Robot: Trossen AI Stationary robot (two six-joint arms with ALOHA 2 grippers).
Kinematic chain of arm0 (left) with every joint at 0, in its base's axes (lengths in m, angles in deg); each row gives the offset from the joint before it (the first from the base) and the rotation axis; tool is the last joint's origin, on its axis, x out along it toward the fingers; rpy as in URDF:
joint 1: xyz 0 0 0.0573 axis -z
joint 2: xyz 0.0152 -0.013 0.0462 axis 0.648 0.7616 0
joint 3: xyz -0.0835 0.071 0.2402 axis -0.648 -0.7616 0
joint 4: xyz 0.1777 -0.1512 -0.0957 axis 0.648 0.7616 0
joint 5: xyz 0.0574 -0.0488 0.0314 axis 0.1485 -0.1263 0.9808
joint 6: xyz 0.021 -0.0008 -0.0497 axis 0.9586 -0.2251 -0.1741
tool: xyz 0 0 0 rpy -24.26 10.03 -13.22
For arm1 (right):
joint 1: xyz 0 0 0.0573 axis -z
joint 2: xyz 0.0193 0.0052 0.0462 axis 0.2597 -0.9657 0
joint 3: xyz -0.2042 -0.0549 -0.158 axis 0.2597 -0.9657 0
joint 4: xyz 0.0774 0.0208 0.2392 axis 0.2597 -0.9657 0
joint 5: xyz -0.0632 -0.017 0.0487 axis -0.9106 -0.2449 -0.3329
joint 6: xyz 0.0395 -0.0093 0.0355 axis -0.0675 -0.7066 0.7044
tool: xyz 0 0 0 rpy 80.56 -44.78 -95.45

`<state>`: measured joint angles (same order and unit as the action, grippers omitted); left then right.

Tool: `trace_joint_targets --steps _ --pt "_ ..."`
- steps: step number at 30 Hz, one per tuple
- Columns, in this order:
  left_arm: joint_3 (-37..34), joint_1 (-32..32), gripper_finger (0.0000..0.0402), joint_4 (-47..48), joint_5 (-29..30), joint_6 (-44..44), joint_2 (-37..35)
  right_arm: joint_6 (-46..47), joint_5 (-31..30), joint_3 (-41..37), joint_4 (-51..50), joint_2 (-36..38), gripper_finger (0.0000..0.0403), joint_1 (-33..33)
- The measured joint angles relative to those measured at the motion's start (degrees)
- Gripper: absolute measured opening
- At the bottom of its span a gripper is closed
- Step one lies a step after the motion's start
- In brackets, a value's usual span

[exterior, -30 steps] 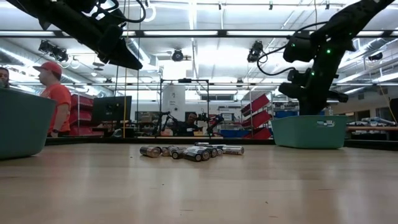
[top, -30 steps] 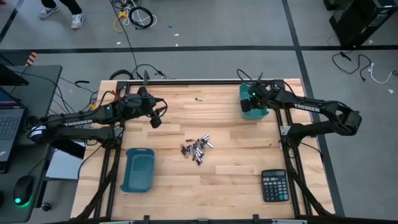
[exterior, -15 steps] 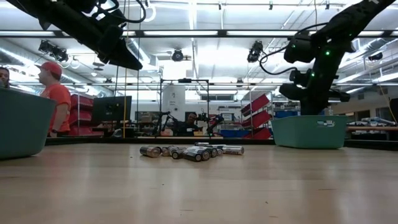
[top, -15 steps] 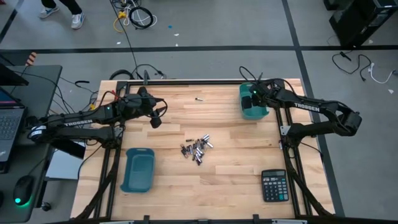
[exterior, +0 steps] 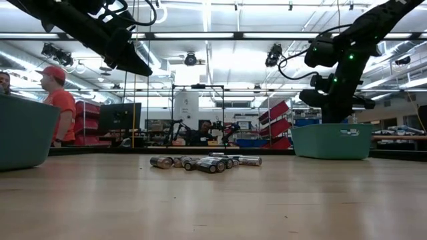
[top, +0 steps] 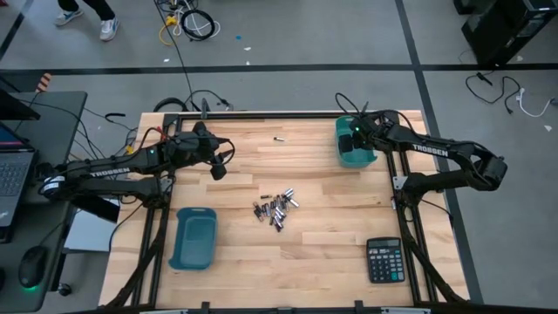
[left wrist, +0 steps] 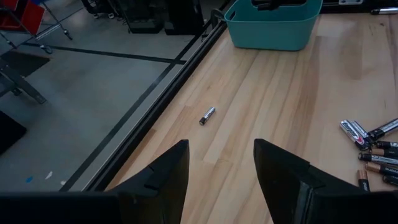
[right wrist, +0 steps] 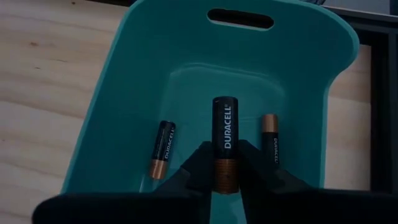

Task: Sort batteries
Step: Put the black battery into the green bin

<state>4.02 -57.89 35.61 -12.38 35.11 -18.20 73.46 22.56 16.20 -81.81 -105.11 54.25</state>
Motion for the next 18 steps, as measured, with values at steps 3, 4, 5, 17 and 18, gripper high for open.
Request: trace_joint_targets --steps 3,4,5,17,18 --pt "0.0 0.0 0.0182 0.0 0.0 0.01 0.0 0.02 -0.77 0.0 0.0 0.0 0.006 0.0" --pt "0.0 0.0 0.0182 0.0 0.0 0.0 0.0 0.02 -0.81 0.0 0.0 0.0 0.006 0.0" --pt "0.0 -0.02 0.0182 -0.02 0.0 -0.01 0.0 0.02 -0.81 0.0 0.0 0.0 0.006 0.0" --pt "0.0 0.0 0.0182 -0.09 0.0 -0.01 -0.02 0.0 -0.81 0.0 0.0 0.0 0.0071 0.0" --pt "0.0 0.0 0.0182 -0.09 0.0 -0.01 -0.02 0.02 -0.81 0.0 0.0 0.0 0.0073 0.0"
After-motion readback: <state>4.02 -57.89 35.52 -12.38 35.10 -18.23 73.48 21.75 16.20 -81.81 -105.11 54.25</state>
